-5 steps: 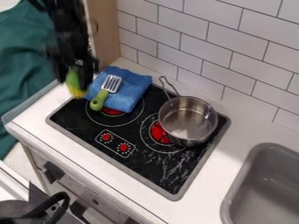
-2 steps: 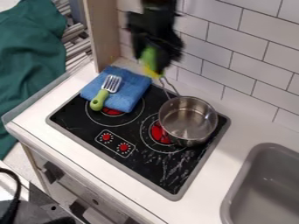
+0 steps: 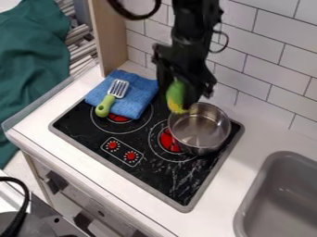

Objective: Move the green object from the left burner to the silver pot on the right burner

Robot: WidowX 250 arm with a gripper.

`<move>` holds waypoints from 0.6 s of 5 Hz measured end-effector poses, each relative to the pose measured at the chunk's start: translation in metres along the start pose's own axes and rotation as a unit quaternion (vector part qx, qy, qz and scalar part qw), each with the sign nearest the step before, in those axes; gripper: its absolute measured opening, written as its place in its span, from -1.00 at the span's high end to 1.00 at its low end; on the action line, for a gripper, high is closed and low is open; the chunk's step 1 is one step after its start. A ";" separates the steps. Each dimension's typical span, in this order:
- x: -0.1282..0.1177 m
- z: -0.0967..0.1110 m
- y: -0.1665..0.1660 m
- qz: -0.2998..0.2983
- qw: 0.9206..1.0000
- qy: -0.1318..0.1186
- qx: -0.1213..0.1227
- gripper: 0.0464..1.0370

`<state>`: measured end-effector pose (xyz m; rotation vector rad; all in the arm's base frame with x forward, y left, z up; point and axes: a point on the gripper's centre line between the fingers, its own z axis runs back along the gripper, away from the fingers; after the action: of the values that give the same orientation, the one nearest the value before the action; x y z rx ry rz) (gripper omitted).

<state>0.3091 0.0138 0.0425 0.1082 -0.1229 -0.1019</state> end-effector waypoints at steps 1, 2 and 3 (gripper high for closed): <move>-0.007 -0.017 0.000 0.007 1.000 0.011 -0.007 -0.24; -0.009 -0.034 -0.004 -0.003 0.999 0.028 -0.019 -0.24; 0.002 -0.036 -0.012 -0.037 0.999 0.024 -0.015 -0.24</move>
<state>0.3146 0.0054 0.0059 0.0847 -0.0687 -0.1745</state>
